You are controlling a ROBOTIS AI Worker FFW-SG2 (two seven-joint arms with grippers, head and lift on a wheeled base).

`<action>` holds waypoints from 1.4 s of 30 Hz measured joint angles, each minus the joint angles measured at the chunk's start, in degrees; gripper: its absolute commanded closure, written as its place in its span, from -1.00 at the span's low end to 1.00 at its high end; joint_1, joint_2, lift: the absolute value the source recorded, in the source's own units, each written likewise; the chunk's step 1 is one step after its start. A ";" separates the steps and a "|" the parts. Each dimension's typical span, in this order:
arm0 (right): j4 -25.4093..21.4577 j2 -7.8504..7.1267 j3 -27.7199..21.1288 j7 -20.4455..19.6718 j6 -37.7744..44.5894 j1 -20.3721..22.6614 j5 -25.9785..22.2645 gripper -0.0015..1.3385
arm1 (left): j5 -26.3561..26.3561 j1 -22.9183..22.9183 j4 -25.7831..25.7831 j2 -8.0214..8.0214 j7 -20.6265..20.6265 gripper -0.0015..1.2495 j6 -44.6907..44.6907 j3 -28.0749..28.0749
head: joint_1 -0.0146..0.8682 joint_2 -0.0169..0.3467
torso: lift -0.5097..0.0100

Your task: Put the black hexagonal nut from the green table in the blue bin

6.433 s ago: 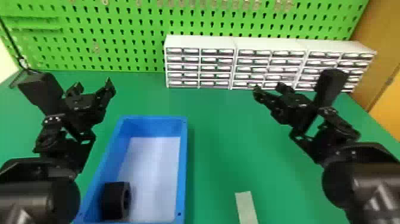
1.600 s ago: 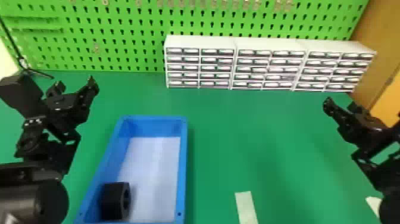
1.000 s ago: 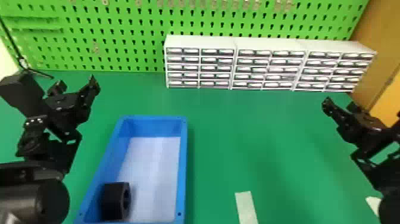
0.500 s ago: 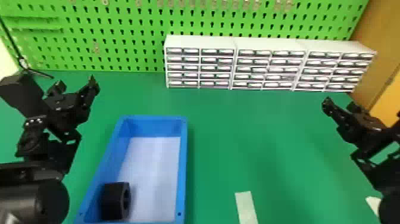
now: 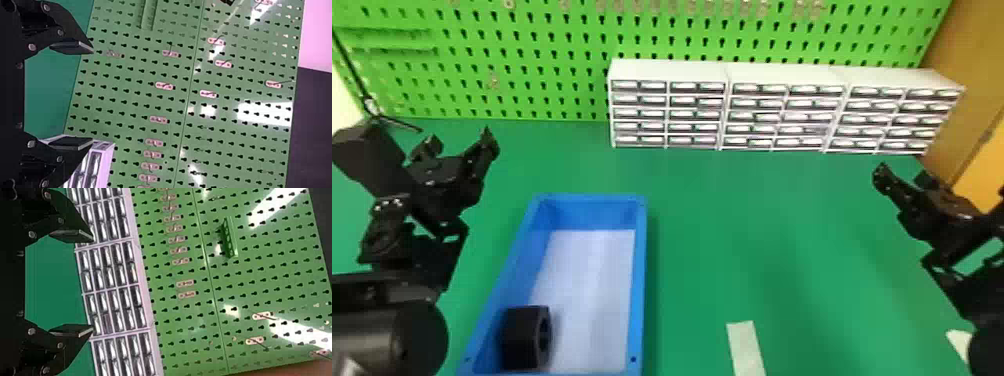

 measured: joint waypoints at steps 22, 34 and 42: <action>-0.01 0.09 -0.09 0.00 0.00 -0.08 0.09 -0.32 | 0.00 -0.08 0.00 0.00 0.00 -0.30 0.00 0.03 | 0.60 -0.86 | 0.59; -0.01 0.09 -0.10 0.00 -0.01 -0.11 0.09 -0.32 | 0.00 -0.08 0.00 0.00 0.00 -0.30 0.00 0.01 | 0.60 -0.86 | 0.59; -0.01 0.09 -0.18 0.00 0.00 -0.04 0.09 -0.32 | 0.00 0.01 0.00 0.00 0.00 -0.30 0.00 -0.07 | 0.60 -0.86 | 0.59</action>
